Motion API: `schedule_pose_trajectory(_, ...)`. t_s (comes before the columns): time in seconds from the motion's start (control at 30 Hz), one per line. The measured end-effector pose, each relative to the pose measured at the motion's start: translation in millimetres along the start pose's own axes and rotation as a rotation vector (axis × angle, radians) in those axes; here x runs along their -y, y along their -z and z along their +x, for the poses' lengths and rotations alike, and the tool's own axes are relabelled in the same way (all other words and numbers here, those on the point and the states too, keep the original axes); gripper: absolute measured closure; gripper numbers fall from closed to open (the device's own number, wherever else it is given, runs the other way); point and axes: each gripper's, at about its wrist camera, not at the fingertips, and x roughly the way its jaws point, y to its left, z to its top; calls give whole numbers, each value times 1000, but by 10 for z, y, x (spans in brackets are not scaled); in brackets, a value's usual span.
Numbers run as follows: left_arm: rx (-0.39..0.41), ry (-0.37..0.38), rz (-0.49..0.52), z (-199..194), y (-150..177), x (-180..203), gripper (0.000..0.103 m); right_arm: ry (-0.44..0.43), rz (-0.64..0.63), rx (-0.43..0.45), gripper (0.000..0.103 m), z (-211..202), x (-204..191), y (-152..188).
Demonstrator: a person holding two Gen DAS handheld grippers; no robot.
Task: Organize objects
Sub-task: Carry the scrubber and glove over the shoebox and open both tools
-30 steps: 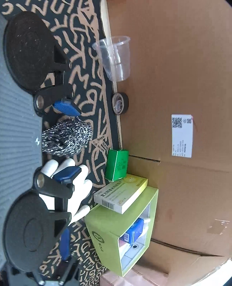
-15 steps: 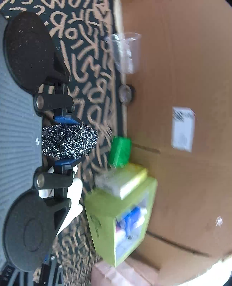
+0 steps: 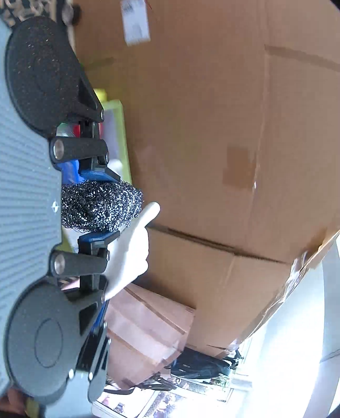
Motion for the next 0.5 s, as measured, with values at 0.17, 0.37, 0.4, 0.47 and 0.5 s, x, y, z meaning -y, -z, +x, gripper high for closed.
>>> schedule_pose_trajectory(0.17,-17,-20,-5,645,-4,132,63,56,27,-41,95,514,403,4)
schedule_pose_trajectory(0.37,-56,-29,-18,1097,120,139,48,22,-29,-87,93,997,505,134)
schedule_pose_trajectory(0.4,-56,-34,-15,1134,138,131,37,9,-47,-111,92,1079,536,166)
schedule_pose_trajectory(0.47,-44,-104,1,1152,179,135,17,1,-95,-155,70,1195,515,238)
schedule_pose_trajectory(0.5,-30,-124,13,1147,182,123,17,14,-119,-154,59,1207,495,274)
